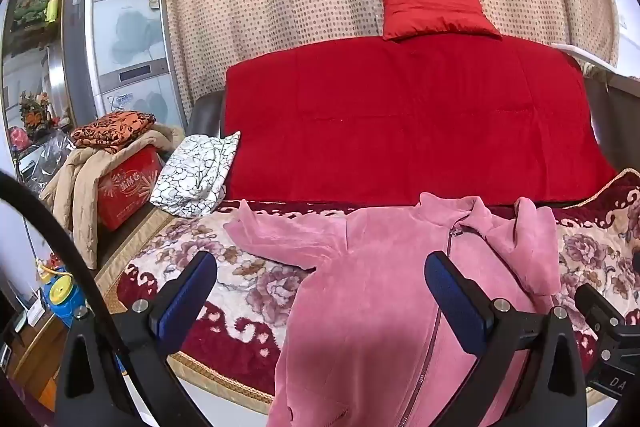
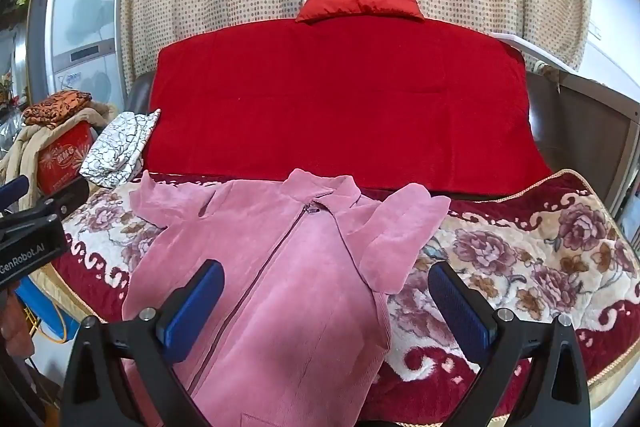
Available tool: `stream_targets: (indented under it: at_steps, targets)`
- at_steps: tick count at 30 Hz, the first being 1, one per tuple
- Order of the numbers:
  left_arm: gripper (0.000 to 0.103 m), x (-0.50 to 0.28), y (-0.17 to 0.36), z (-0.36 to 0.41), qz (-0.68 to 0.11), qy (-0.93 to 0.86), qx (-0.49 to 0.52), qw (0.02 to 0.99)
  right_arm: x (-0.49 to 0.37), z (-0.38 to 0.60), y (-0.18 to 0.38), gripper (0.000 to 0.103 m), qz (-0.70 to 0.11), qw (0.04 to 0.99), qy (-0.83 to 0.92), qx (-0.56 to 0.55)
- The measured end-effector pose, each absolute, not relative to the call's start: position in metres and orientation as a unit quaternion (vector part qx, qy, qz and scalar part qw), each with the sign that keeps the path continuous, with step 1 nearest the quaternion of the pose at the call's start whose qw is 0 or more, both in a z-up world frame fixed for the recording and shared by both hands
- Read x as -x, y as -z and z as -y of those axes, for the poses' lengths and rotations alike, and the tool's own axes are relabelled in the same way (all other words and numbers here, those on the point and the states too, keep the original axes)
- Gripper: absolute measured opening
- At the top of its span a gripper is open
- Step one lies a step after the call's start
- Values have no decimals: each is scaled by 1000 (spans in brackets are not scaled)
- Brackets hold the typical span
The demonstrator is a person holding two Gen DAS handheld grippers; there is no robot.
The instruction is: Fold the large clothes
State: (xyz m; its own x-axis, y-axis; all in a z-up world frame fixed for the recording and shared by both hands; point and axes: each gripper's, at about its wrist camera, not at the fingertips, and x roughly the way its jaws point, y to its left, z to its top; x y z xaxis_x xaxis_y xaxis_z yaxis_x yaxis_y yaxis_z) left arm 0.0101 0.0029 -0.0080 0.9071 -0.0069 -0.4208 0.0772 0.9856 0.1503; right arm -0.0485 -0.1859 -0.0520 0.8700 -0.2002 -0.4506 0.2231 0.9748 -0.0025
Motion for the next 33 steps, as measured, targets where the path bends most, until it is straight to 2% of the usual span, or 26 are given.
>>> stream_targets:
  at_steps: [9, 12, 33]
  targets:
    - [103, -19, 16, -1, -231, 25, -93, 968, 41, 188, 55, 103, -232, 965, 118, -21]
    - [103, -19, 16, 0, -205, 27, -80, 975, 37, 189, 55, 103, -235, 964, 120, -19]
    - [103, -38, 27, 16, -216, 18, -129, 968, 18, 207, 68, 103, -253, 958, 135, -4]
